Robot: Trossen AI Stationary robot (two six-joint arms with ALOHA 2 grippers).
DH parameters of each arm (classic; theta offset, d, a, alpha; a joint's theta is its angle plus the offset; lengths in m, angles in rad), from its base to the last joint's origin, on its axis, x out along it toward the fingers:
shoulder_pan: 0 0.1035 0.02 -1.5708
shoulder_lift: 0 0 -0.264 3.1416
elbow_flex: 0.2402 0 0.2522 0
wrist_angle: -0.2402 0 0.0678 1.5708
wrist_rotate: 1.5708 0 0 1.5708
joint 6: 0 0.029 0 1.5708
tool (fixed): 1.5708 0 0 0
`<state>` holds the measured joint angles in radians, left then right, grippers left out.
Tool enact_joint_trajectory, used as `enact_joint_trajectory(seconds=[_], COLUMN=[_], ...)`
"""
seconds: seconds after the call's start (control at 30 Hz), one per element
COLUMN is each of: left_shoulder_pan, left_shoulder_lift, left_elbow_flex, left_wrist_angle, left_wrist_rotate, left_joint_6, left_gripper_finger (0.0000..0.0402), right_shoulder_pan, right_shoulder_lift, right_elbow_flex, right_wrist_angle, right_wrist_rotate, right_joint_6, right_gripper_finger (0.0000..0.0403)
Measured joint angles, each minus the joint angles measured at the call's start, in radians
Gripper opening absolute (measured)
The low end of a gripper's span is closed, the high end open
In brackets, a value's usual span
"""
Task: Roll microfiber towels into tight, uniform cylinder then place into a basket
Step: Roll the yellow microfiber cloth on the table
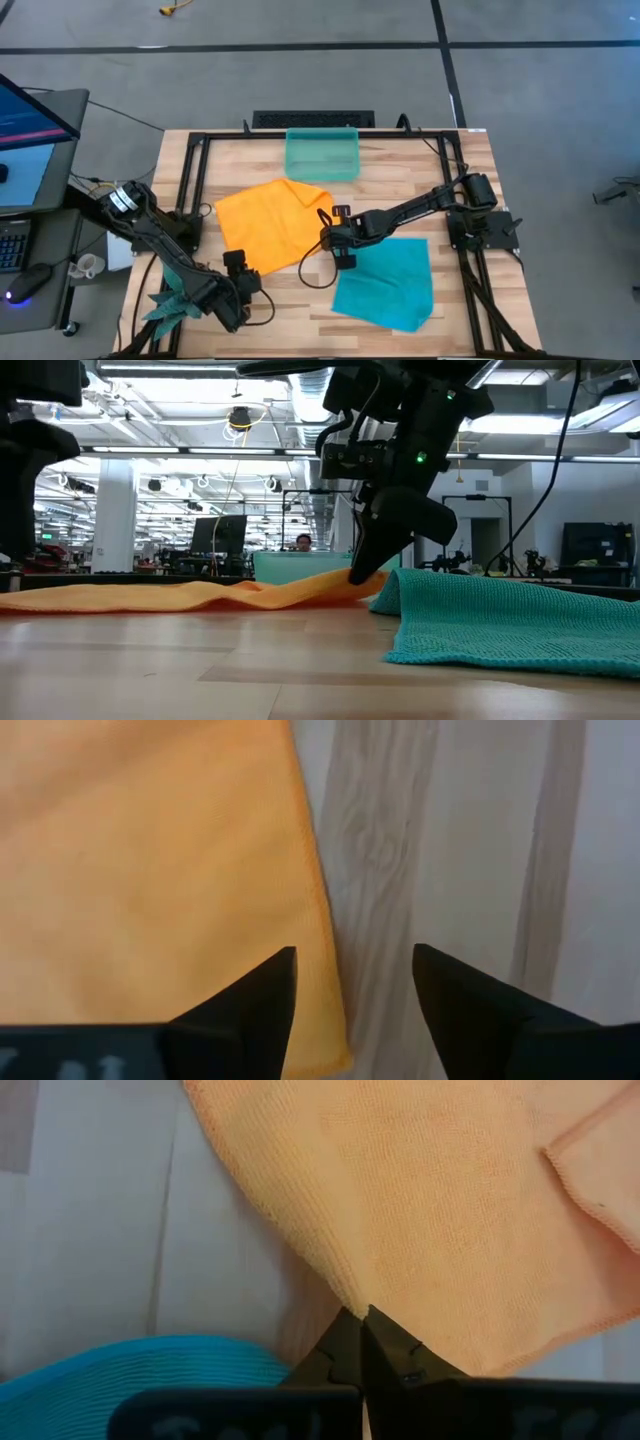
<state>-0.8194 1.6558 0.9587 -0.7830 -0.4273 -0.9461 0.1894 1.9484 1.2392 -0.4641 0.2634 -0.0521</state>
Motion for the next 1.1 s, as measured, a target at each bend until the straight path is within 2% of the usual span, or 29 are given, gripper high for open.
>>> enact_joint_trajectory(seconds=[0.33,0.77,0.93,1.1], left_shoulder_pan=[0.001,-0.001,-0.001,0.002], left_shoulder_lift=[0.000,-0.004,-0.003,0.001], left_elbow_flex=[-0.073,-0.163,-0.169,-0.175], left_wrist_angle=[0.047,0.099,0.102,0.083], left_wrist_rotate=[-0.004,-0.021,-0.047,-0.107], left_joint_6=[-0.020,-0.150,-0.139,-0.080], left_gripper_finger=[0.0173,0.0148,0.0116,0.0063], right_shoulder_pan=[0.000,-0.010,0.002,0.018], right_shoulder_lift=[0.000,0.000,0.000,0.000], right_elbow_flex=[0.000,0.000,0.000,0.000], right_wrist_angle=[0.000,-0.004,-0.017,-0.020], right_wrist_rotate=[0.000,0.000,0.000,0.000], right_joint_6=[0.000,-0.008,-0.001,0.000], right_gripper_finger=[0.0013,0.0013,0.0014,0.0014])
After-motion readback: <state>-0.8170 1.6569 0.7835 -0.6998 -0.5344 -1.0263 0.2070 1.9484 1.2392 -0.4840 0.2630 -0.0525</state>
